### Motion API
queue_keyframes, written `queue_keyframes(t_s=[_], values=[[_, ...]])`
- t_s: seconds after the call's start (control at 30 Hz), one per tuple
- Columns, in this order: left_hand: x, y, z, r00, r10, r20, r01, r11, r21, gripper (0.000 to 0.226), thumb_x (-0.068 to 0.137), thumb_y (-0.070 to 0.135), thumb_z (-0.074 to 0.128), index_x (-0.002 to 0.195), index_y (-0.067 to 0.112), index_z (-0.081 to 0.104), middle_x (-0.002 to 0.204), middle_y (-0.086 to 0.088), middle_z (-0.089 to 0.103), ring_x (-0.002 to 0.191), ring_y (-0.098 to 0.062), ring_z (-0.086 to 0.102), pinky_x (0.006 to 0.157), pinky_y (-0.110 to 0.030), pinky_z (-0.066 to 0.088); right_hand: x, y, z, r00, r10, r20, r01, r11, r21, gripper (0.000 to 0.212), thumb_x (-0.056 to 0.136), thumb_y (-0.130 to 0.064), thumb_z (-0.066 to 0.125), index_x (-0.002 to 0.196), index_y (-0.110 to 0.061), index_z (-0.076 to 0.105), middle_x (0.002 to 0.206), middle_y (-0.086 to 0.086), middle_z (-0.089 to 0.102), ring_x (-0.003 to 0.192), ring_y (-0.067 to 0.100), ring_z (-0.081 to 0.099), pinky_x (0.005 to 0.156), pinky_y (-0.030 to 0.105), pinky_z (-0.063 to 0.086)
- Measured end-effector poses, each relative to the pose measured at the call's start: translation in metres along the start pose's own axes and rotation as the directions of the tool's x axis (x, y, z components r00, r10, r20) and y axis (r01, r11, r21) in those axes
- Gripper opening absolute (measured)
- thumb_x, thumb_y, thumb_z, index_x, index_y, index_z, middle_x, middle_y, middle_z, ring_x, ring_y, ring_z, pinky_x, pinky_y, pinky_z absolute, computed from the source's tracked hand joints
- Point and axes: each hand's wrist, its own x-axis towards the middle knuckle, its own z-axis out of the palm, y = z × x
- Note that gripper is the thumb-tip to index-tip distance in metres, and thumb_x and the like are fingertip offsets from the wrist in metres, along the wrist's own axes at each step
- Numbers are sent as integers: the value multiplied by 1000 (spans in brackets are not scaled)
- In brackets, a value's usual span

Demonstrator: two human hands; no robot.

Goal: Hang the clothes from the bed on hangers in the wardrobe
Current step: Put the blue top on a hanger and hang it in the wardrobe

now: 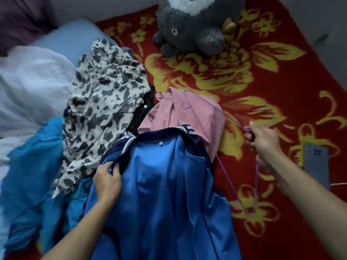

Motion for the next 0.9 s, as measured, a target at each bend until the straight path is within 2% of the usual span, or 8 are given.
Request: queue_keyframes(t_s=[0.1,0.2,0.4,0.53,0.63,0.73,0.8,0.9], values=[[20,-4,-33,995,42,-92,-40,999,20,19,90,13,59,101,2,71,96,-21,68,92,-39,61,82,-43,44,-37,-27,58,911,-23,411,120,970,-212,31,100,-21,50,72,-11,57,46,-4,47,35,5,34,33,14,23],[43,-3,-67,978,143,-154,-139,990,37,15,89,14,63,98,9,73,90,-17,71,84,-35,64,75,-39,46,-66,-22,113,813,-71,577,383,813,-439,34,97,-21,56,64,-13,59,49,-1,51,39,6,39,40,19,30],[56,-8,-104,927,354,-124,-366,927,-86,10,86,9,67,91,12,74,84,0,72,77,-16,65,72,-23,44,-89,7,214,752,-129,646,570,619,-540,34,96,-26,58,65,-13,65,53,-1,59,40,2,47,45,15,35],[41,-11,-104,900,429,-82,-437,879,-192,17,82,8,60,92,13,73,87,6,70,79,-9,63,74,-22,47,-97,30,266,755,-98,649,535,663,-523,34,95,-26,60,64,-13,63,54,-3,59,42,-1,47,49,13,34],[27,-17,-98,875,480,-55,-478,841,-253,19,80,6,58,92,11,71,88,2,70,81,-8,61,75,-17,45,-90,40,292,751,-190,633,565,681,-465,29,91,-27,65,72,-6,66,61,-1,62,57,7,51,61,28,41],[14,-26,-79,871,486,76,-441,840,-316,19,83,10,58,97,11,69,90,-1,69,82,-13,61,76,-23,47,-97,54,309,681,-24,732,533,701,-473,16,91,-17,66,79,-6,66,70,2,61,66,10,50,66,29,42],[10,-38,-64,829,460,318,-387,882,-269,33,85,30,54,112,14,66,104,0,68,94,-15,61,86,-30,47,-100,59,312,665,70,743,405,802,-438,9,93,-13,63,84,-11,66,75,3,62,70,13,53,69,29,44],[12,-58,-51,644,350,680,-429,901,-58,75,76,72,31,124,22,60,124,7,59,118,-14,50,101,-37,39,-77,48,288,834,-51,550,308,869,-386,14,94,-20,61,83,-17,68,83,6,68,80,21,62,75,37,50]])
